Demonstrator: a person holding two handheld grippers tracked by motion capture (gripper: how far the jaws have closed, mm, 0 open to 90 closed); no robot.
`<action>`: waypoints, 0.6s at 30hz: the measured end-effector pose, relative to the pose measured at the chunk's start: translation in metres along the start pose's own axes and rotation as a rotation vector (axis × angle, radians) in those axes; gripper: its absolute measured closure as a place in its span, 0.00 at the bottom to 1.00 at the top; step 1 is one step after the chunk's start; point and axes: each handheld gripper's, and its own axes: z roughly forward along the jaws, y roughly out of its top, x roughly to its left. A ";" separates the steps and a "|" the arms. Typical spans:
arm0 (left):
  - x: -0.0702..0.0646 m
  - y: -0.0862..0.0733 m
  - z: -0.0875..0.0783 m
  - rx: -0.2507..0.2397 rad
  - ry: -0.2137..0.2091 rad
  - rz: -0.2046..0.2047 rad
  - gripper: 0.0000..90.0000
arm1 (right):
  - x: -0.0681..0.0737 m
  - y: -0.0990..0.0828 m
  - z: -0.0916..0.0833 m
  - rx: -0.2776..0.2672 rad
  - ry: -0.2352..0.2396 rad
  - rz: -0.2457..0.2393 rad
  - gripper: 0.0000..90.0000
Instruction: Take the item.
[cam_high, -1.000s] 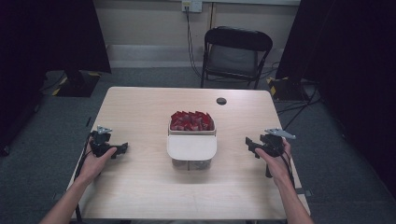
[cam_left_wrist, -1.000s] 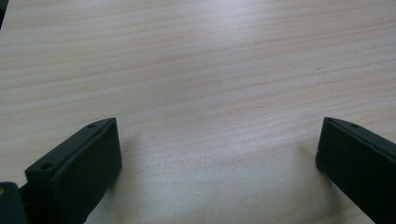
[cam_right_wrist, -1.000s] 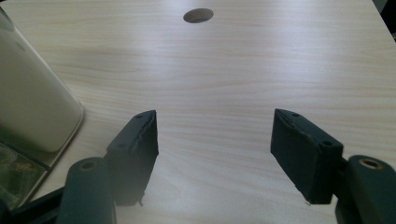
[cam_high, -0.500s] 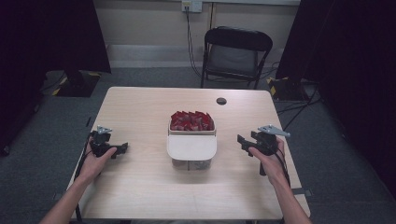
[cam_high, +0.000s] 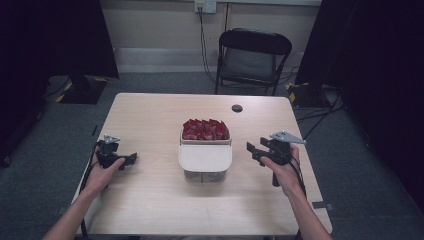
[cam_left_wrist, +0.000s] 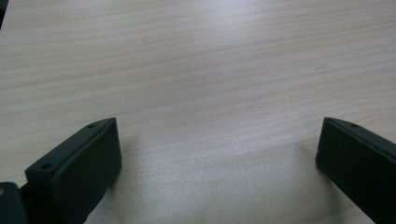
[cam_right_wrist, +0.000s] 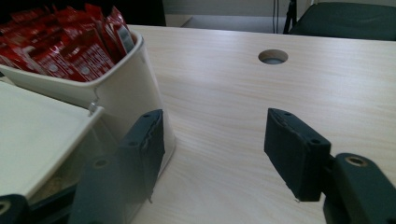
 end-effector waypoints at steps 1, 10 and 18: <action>0.000 0.000 0.000 0.000 0.000 0.000 0.00 | 0.001 0.002 -0.001 -0.007 0.005 0.003 0.44; 0.000 0.000 0.000 0.000 0.000 0.000 0.00 | 0.012 0.012 -0.005 -0.024 0.047 -0.003 0.45; 0.000 0.000 0.000 0.000 0.000 0.000 0.00 | 0.023 0.020 -0.004 -0.033 0.084 -0.008 0.49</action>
